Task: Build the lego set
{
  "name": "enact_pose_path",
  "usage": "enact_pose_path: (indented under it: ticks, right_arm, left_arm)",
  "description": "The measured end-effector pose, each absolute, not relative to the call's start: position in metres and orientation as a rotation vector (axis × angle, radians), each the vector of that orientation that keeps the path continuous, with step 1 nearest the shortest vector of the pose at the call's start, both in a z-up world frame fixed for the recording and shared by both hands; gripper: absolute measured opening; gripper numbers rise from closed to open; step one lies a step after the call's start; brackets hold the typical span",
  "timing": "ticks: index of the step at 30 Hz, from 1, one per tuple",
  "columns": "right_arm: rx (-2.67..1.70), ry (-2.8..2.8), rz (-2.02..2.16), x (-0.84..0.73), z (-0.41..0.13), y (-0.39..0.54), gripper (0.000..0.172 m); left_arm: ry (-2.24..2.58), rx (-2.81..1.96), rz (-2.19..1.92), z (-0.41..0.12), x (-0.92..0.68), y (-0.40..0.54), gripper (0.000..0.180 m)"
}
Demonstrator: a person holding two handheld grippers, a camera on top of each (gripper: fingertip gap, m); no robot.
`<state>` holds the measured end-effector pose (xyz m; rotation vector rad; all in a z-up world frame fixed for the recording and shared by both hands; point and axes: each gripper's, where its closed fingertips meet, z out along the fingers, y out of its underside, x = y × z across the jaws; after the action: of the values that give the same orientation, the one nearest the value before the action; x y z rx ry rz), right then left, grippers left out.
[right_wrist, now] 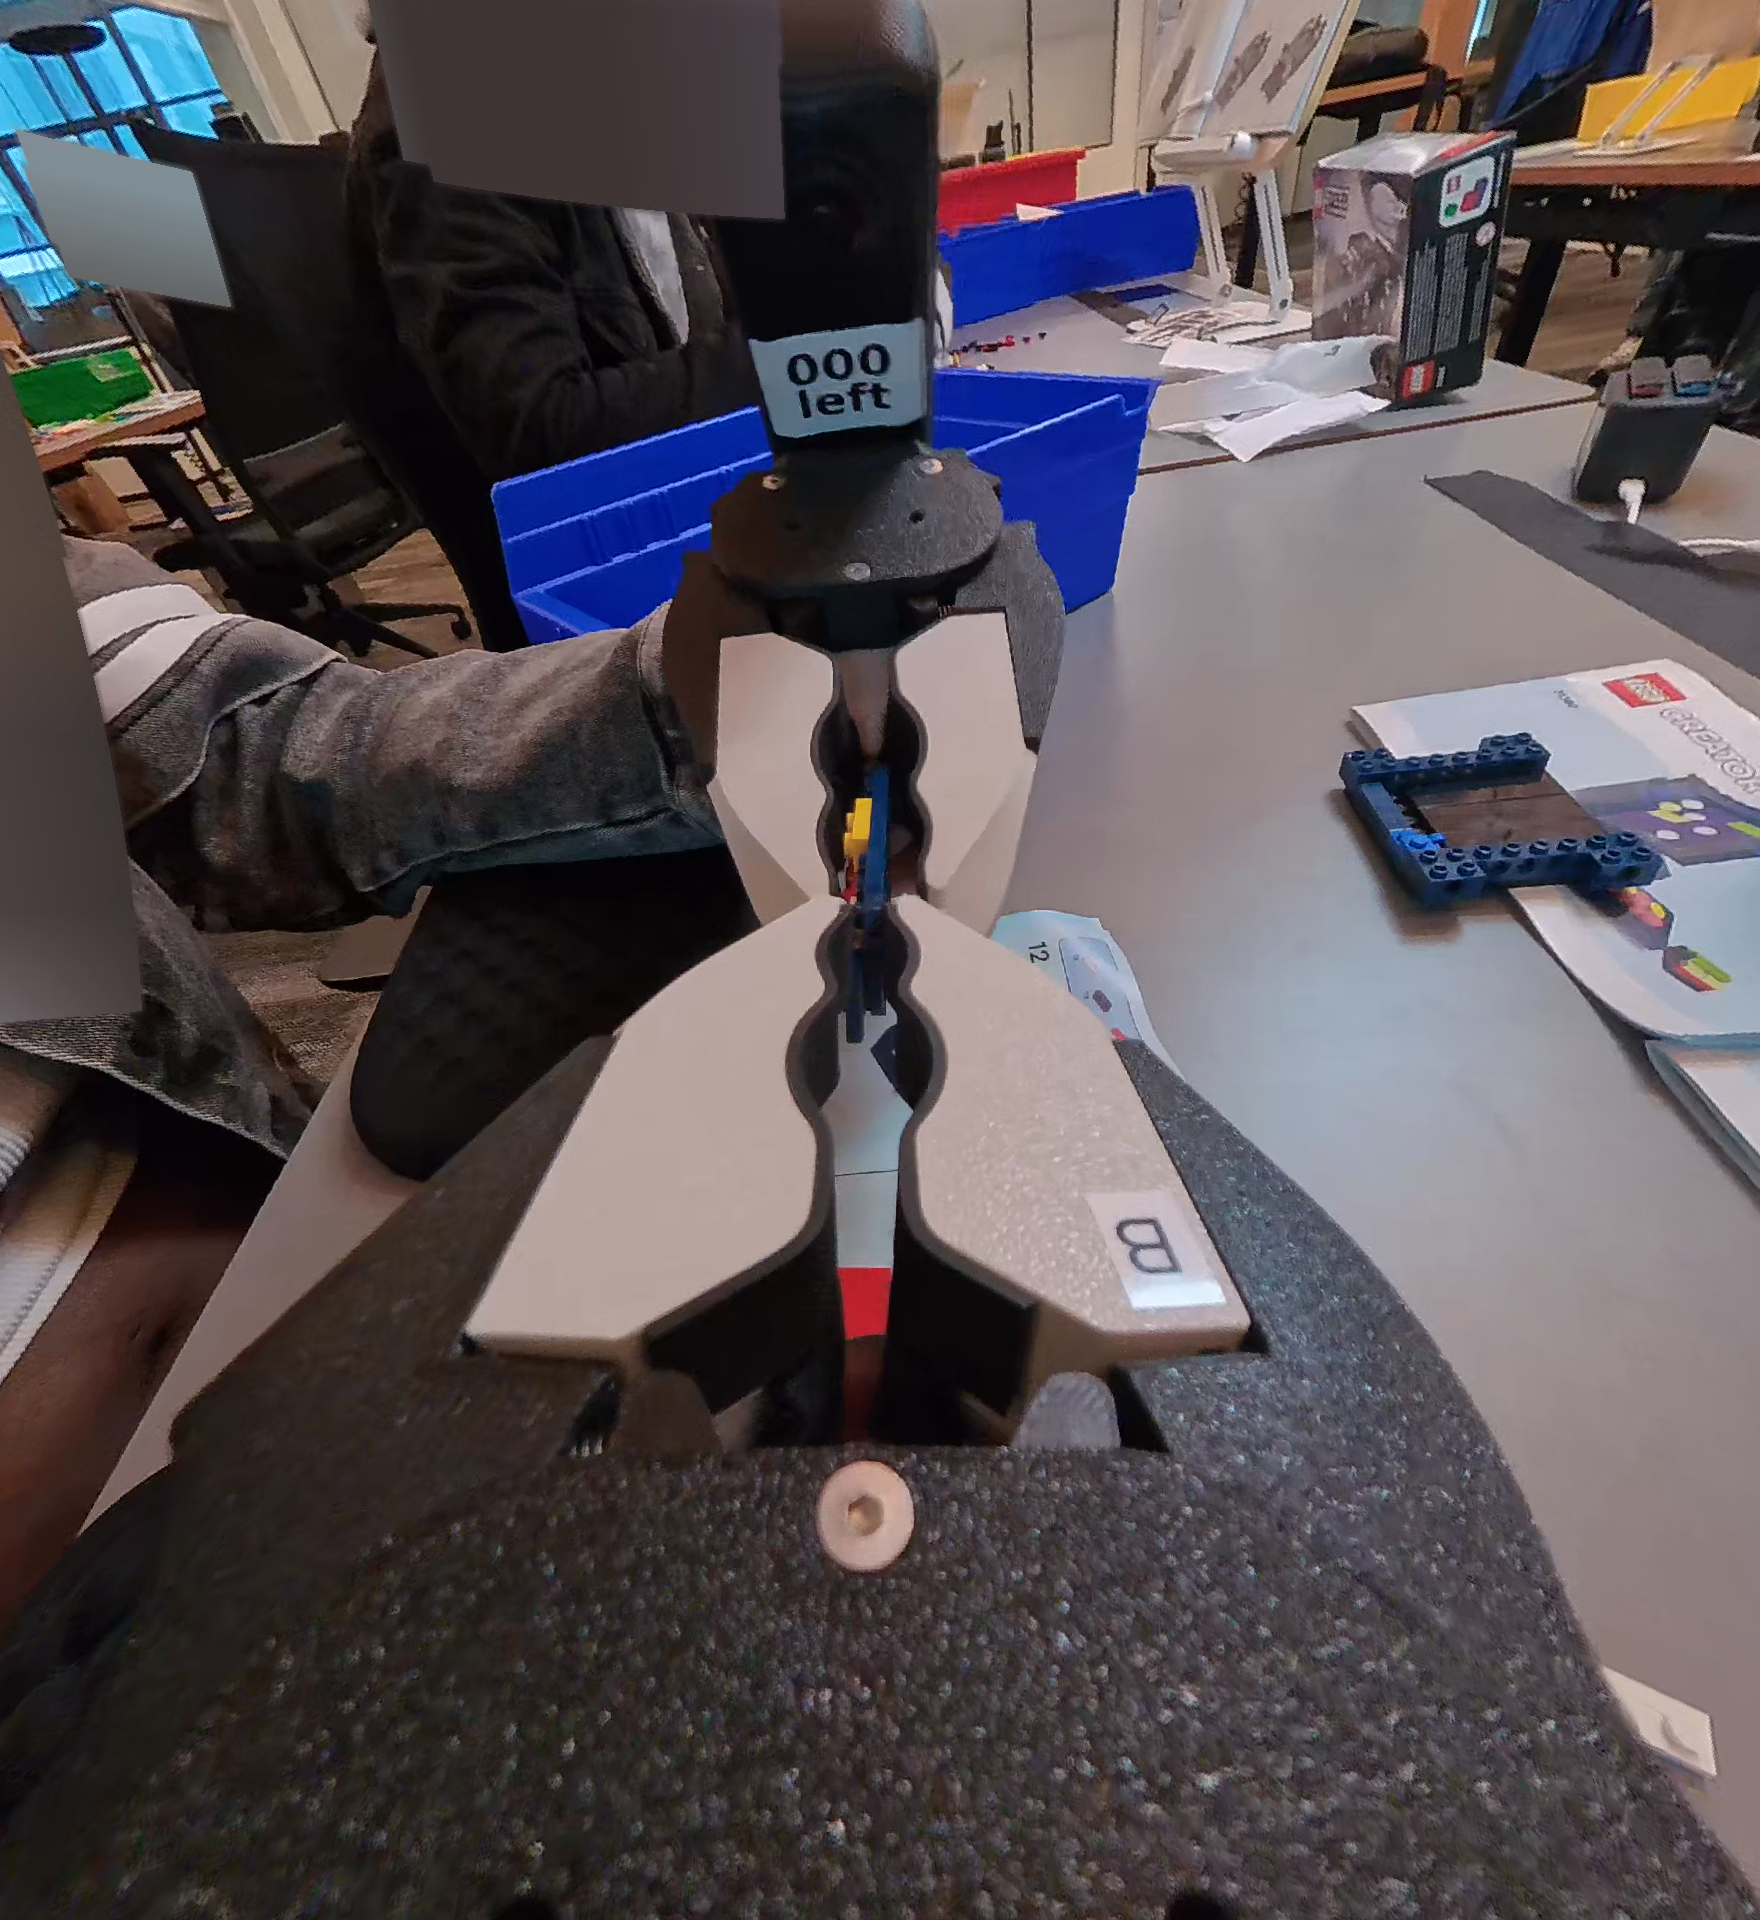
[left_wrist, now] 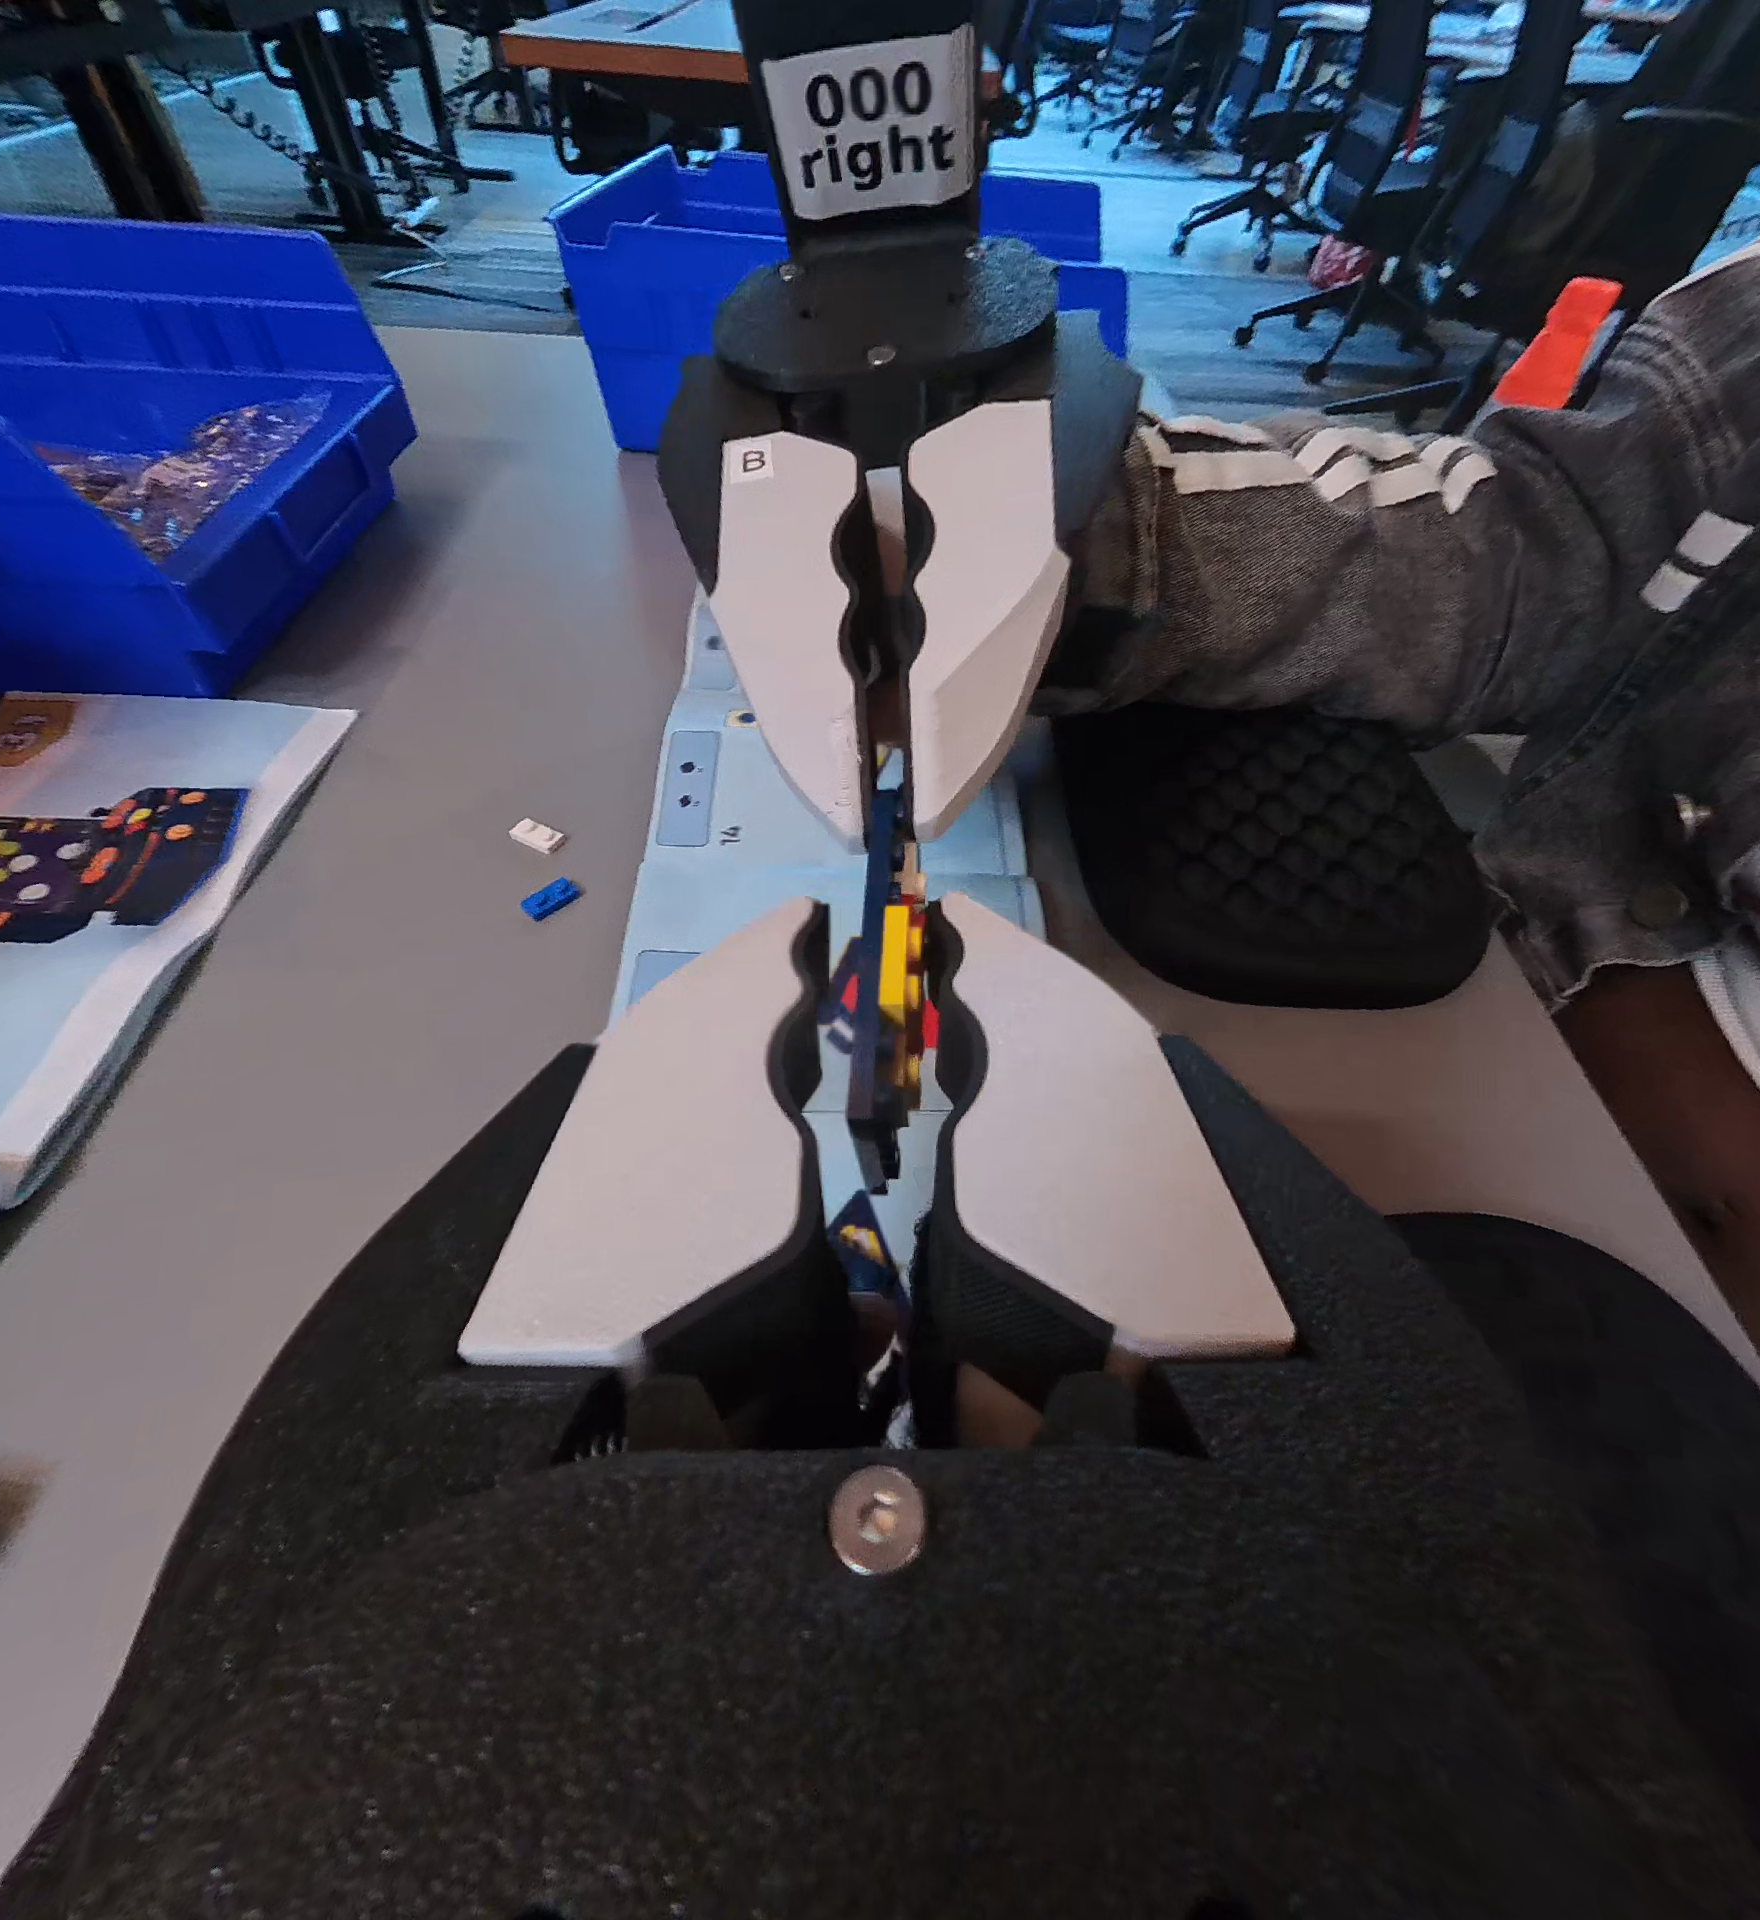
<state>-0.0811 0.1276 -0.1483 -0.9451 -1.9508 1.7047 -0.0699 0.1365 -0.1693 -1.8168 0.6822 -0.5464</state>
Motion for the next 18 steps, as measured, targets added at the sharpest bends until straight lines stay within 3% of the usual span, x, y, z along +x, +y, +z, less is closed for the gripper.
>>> enact_pose_path:
  ticks: [18]
  right_arm:
    - [-1.186, -1.942, 1.785, -0.087, -0.163, 0.132, 0.005]
  left_arm:
    - [0.734, -1.836, -0.437, -0.176, -0.072, 0.138, 0.008]
